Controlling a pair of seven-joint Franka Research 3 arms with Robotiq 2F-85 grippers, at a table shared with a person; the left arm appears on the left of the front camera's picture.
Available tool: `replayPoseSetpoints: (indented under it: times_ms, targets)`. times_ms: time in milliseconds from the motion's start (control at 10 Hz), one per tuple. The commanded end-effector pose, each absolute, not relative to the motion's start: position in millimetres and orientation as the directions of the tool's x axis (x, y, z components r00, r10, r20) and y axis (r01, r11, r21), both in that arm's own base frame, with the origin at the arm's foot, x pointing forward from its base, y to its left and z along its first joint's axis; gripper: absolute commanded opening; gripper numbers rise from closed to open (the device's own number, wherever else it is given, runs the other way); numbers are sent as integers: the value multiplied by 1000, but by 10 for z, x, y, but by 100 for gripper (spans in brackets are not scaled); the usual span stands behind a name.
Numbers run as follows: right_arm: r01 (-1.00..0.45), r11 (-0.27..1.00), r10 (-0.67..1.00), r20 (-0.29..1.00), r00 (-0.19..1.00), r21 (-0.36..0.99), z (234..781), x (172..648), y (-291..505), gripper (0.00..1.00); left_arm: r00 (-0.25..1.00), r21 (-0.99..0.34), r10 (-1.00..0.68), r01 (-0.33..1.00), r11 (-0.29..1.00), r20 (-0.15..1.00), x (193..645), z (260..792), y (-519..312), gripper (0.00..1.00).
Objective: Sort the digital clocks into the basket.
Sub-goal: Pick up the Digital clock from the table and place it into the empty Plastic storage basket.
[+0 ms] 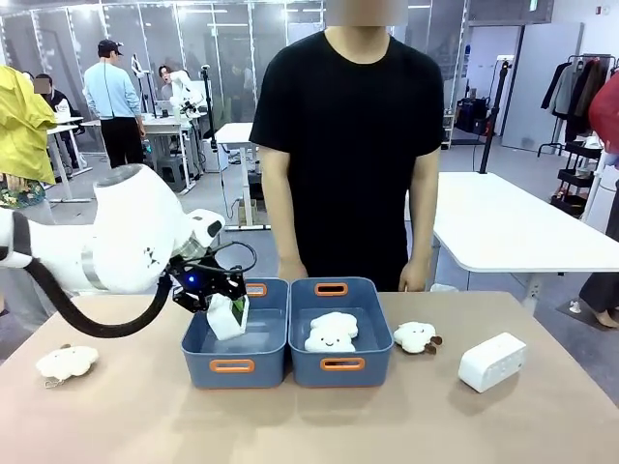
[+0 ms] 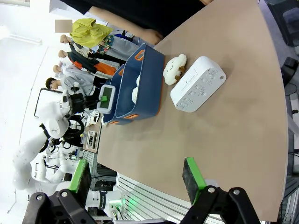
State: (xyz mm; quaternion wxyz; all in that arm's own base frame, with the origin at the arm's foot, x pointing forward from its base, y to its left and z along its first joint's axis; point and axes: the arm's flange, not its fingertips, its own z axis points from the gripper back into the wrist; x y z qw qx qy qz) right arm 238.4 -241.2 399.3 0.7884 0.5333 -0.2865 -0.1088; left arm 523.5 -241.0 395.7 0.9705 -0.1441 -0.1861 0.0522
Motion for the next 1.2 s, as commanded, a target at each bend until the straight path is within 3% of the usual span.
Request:
replayPoseSetpoints:
  times_ms: [0, 200, 600, 800, 1000, 1100]
  targets:
    - [-145, 404, -475, 343, 810, 903, 4009, 2377, -2412, 100, 917, -283, 198, -99, 954, 346, 5619, 3810, -2615, 51]
    - [-145, 404, -475, 343, 810, 903, 4009, 2377, -2412, 100, 921, -278, 184, -87, 957, 345, 5680, 3746, -2678, 51]
    - [-145, 404, -475, 343, 810, 903, 4009, 2377, -2412, 100, 927, -271, 172, -81, 959, 332, 5628, 3698, -2756, 100]
    - [-145, 404, -475, 343, 810, 903, 4009, 2377, -2412, 100, 927, -268, 147, -53, 962, 345, 5501, 3725, -2748, 100]
    - [-145, 404, -475, 343, 810, 903, 4009, 2377, -2412, 100, 938, -197, 22, 50, 979, 347, 5242, 3757, -2606, 100]
    - [-145, 404, -475, 343, 810, 903, 4009, 2377, -2412, 100, 930, -281, 139, -41, 959, 339, 5537, 3690, -2743, 100]
